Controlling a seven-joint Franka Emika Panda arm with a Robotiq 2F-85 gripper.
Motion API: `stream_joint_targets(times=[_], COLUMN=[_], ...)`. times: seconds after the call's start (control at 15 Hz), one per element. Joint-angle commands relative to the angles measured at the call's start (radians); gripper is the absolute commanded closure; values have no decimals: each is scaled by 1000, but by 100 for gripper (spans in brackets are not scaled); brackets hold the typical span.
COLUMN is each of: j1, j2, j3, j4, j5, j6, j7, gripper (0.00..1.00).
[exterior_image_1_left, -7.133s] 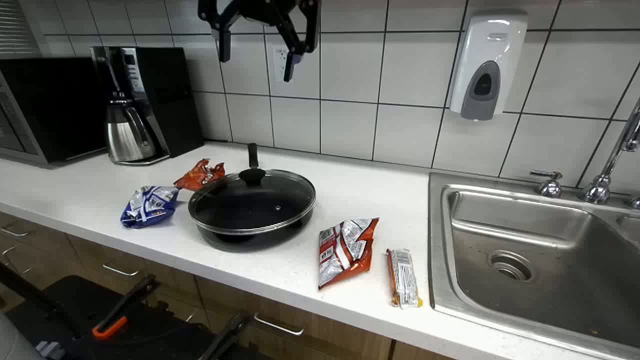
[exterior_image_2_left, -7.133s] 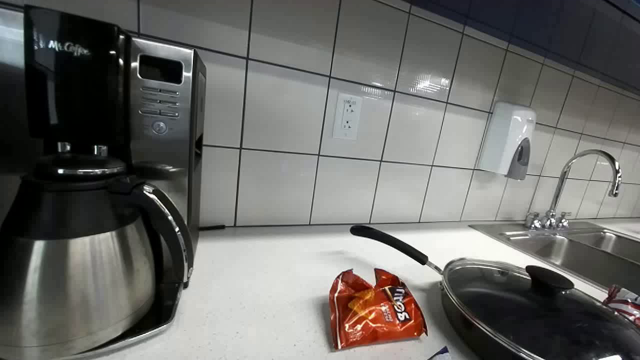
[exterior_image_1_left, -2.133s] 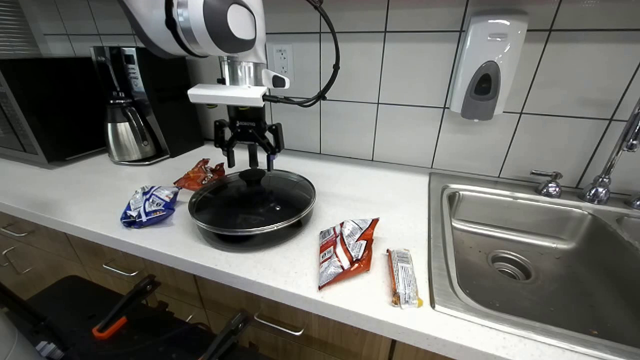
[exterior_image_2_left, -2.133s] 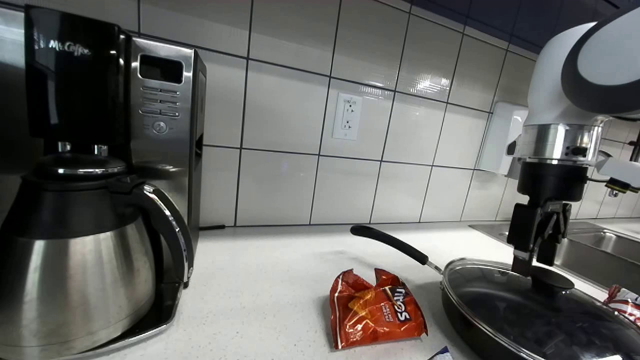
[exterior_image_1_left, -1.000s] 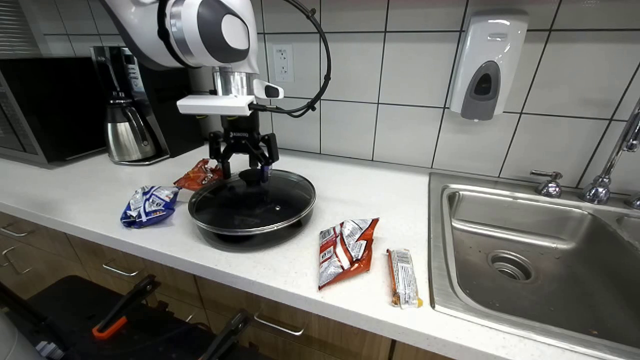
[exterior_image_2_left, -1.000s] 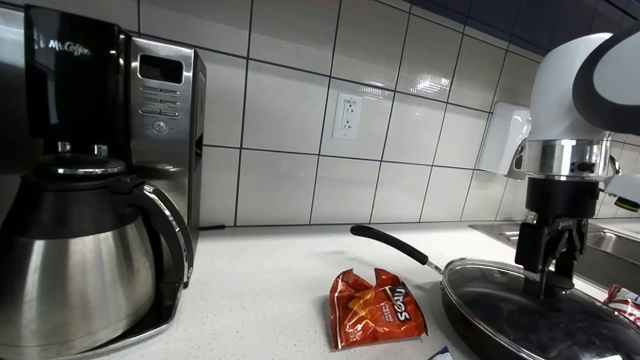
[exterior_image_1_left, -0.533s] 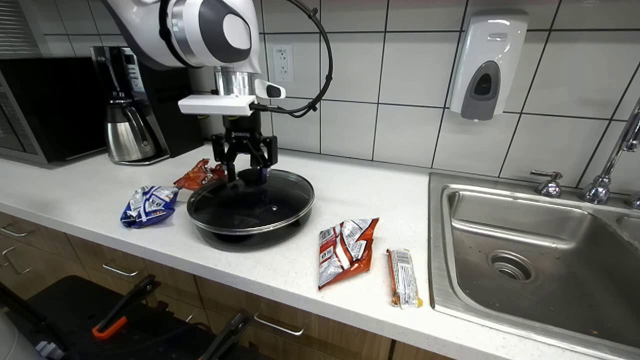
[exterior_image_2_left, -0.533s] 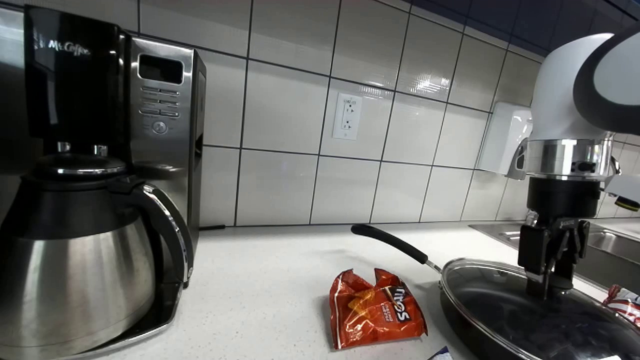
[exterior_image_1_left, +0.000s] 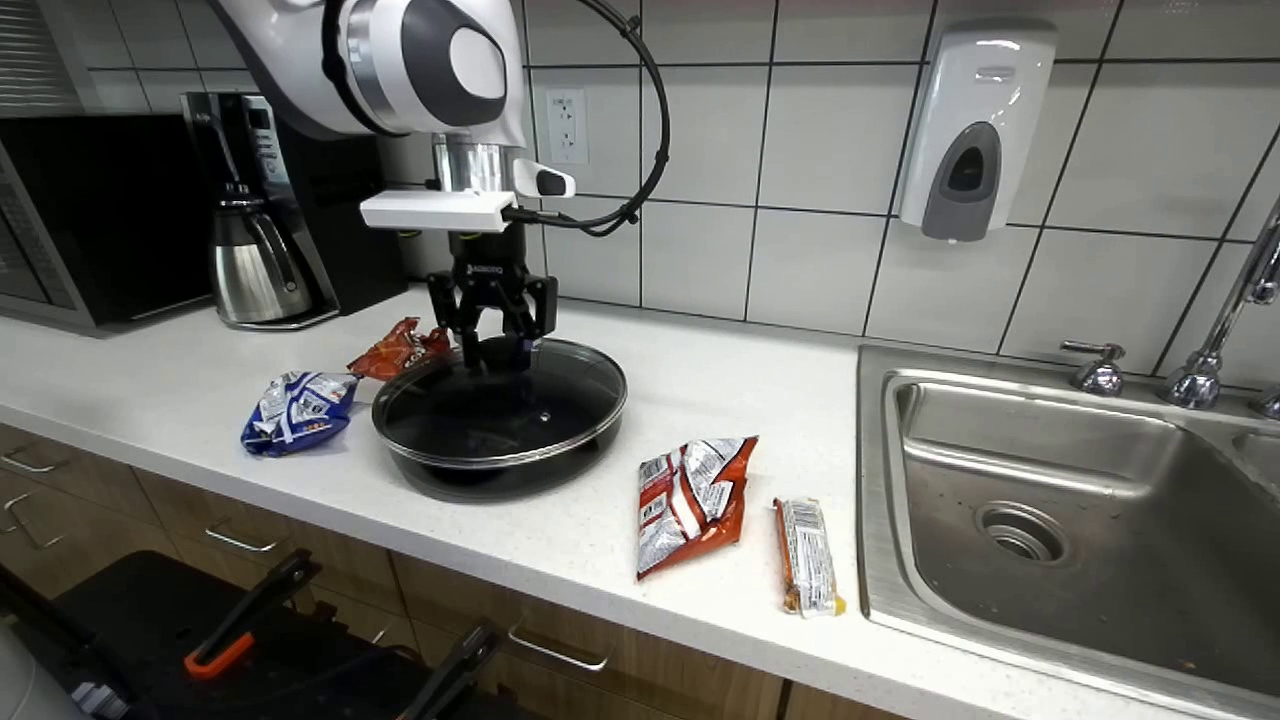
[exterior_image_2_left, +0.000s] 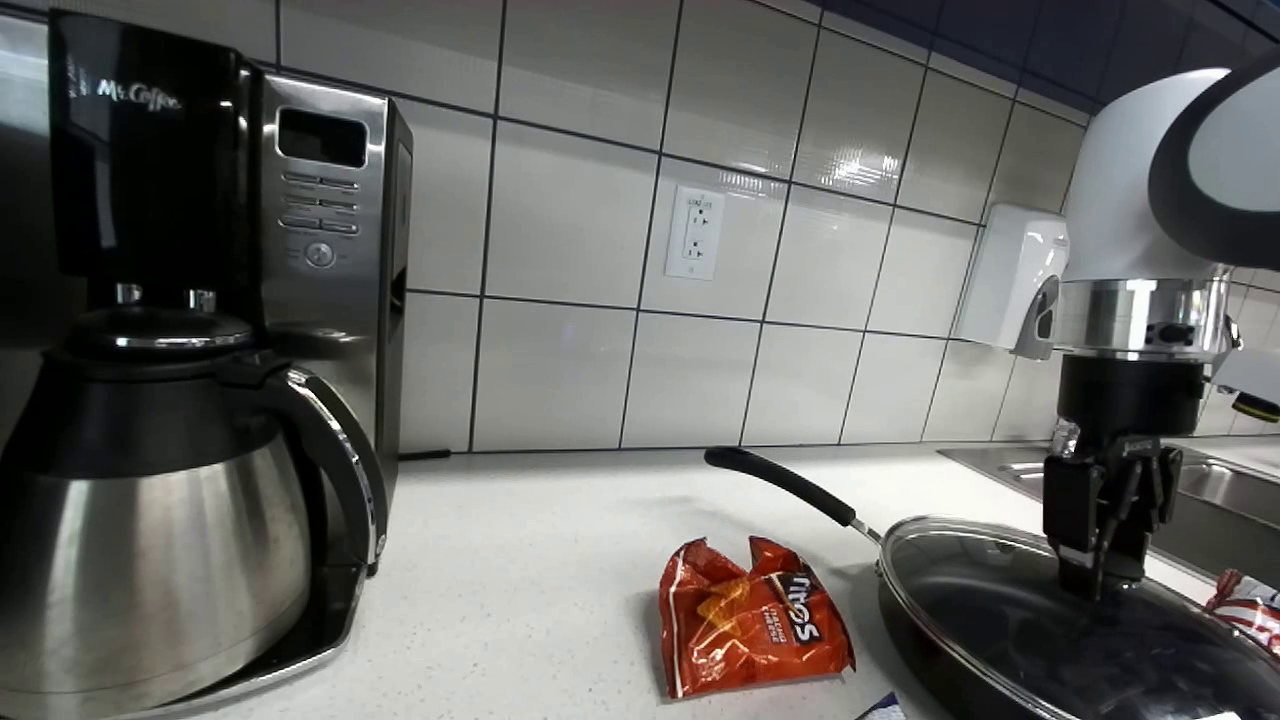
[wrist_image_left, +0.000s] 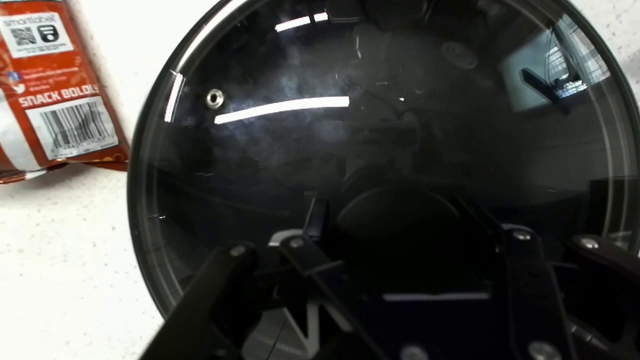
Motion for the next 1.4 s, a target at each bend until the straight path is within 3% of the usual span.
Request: stream_joint_targets(times=[0.0, 1.33], j1=[-12, -55], j2=[-48, -78], j3=[8, -34], j4=[-21, 75], j5=[4, 40], j6=[-5, -43], j7=[14, -10], gripper=[62, 62])
